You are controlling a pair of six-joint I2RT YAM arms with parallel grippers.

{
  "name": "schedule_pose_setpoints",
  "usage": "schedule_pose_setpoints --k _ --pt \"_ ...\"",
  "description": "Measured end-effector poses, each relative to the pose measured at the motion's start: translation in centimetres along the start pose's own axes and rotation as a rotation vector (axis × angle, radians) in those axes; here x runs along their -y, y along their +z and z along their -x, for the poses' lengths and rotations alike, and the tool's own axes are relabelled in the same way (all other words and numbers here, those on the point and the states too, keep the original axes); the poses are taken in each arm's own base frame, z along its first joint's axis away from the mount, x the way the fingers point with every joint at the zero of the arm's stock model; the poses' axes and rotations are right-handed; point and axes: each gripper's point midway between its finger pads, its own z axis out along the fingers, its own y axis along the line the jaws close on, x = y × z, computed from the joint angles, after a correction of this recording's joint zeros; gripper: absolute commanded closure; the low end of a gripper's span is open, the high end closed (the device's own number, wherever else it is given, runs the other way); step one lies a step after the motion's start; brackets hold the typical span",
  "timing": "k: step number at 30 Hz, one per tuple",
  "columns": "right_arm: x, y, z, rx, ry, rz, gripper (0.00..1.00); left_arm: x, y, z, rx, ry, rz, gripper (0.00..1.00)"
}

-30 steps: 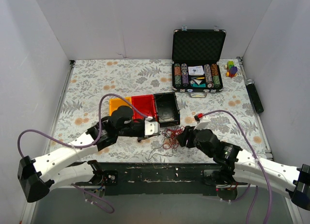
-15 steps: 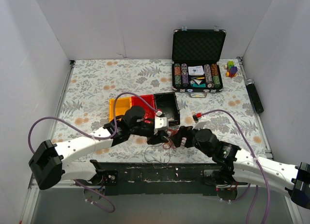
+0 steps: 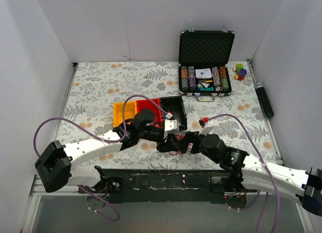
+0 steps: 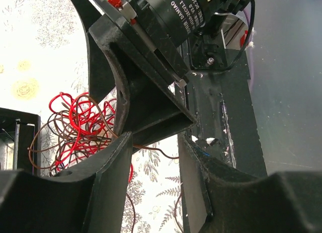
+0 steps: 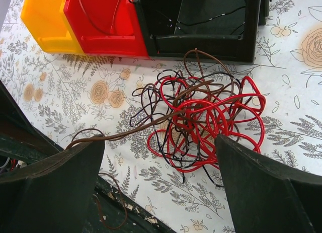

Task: Untangle the cables
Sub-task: Untie the cable.

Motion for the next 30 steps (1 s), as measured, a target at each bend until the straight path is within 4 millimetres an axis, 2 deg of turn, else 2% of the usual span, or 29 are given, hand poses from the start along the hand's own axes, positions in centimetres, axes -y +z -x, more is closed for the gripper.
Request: schedule_pose_setpoints --k 3,9,10,13,18,21,25,30 --pt "0.0 -0.1 0.1 0.003 0.001 0.001 0.0 -0.3 0.1 -0.2 -0.005 -0.002 0.021 0.59" --pt "0.0 -0.8 0.6 0.039 0.02 0.024 0.0 -2.6 0.0 -1.3 -0.019 -0.035 0.167 0.53" --pt "0.1 -0.8 0.5 0.04 0.021 0.025 0.49 -3.1 -0.1 -1.4 -0.021 -0.045 0.195 0.53" --pt "0.3 -0.8 0.2 0.034 0.022 0.02 0.5 -4.0 -0.3 -1.5 -0.017 -0.063 0.253 0.52" --pt "0.5 -0.6 -0.2 0.02 0.013 0.008 0.5 -4.0 -0.3 -1.5 -0.014 -0.101 0.263 0.49" --pt "0.5 -0.6 -0.1 0.02 0.012 0.008 0.5 -3.3 -0.1 -1.5 -0.011 -0.124 0.226 0.42" --pt "0.5 -0.6 -0.1 0.02 0.008 0.008 0.5 -1.2 0.2 -1.9 -0.025 -0.144 0.112 0.34" --pt "0.6 -0.5 -0.3 0.013 0.001 0.002 0.5 0.3 0.4 -1.9 -0.028 -0.153 0.031 0.31"
